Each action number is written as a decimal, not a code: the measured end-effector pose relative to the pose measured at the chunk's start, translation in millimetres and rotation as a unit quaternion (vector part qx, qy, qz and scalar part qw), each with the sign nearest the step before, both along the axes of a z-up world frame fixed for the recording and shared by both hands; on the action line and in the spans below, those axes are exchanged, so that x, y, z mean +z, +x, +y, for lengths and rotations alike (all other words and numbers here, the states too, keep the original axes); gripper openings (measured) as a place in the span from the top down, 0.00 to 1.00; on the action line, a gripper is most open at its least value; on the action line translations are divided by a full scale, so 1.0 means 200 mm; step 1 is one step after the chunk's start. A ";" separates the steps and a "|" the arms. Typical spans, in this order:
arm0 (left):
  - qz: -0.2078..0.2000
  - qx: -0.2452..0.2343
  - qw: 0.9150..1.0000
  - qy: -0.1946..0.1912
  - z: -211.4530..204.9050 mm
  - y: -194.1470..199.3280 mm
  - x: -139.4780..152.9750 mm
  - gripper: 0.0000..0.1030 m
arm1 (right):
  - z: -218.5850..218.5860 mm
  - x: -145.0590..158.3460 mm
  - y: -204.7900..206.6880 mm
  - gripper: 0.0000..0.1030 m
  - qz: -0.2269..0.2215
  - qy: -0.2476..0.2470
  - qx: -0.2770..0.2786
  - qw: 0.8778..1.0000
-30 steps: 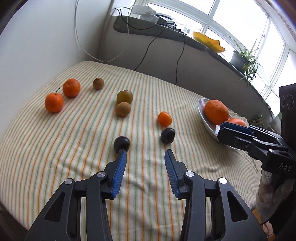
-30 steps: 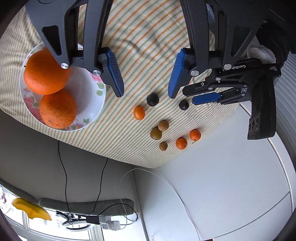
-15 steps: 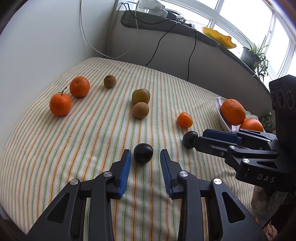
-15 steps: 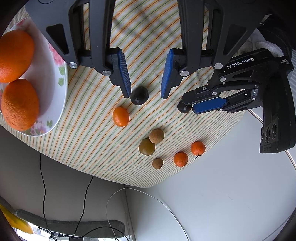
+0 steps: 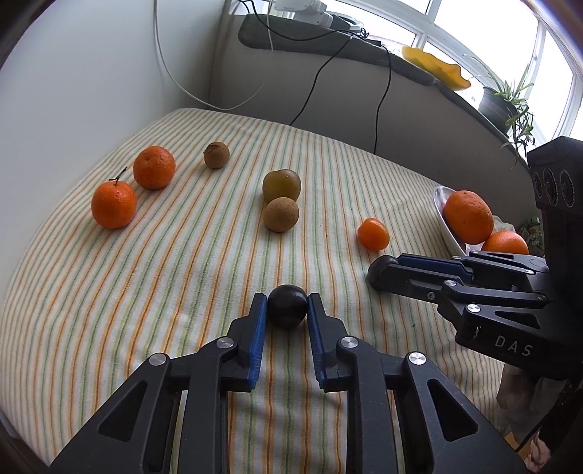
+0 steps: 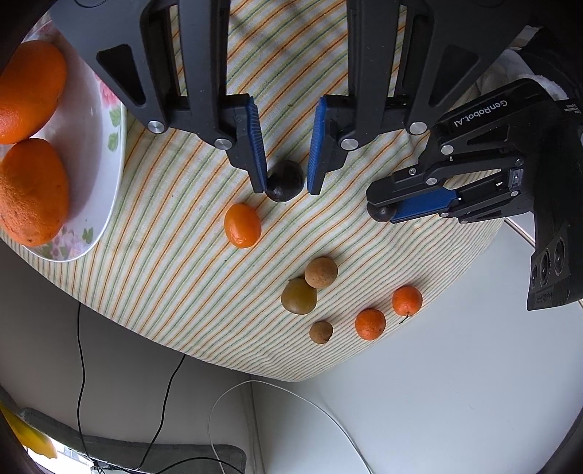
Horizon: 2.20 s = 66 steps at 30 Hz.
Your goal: Organize fruits
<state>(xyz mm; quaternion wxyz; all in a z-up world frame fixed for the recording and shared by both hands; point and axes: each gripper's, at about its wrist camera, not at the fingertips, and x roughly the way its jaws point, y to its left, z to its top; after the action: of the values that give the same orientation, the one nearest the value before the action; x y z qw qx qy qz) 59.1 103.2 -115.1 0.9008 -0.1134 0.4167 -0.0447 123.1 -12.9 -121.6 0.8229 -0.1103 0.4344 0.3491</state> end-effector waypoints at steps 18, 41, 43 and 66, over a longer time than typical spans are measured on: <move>-0.008 -0.002 1.000 -0.015 0.01 -0.02 0.04 0.81 | -0.07 0.05 -0.04 0.82 -0.010 0.020 -0.004 1.000; -0.051 -0.102 0.993 -0.038 -0.40 0.16 0.20 0.81 | -0.54 0.25 -0.18 0.82 -0.062 0.036 -0.086 0.994; -0.052 -0.113 0.991 -0.039 -0.45 0.18 0.21 0.81 | -0.58 0.25 -0.17 0.82 -0.063 0.035 -0.093 0.993; -0.030 -0.164 0.985 -0.040 -0.68 0.31 0.18 0.81 | -0.69 0.22 -0.15 0.82 -0.074 0.018 -0.117 0.990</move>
<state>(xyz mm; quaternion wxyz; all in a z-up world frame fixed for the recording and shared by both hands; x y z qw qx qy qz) 120.4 -33.5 -79.9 0.8881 -0.0784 0.4004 -0.2118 92.2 -150.7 -78.2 0.8899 -0.0691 0.3761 0.2489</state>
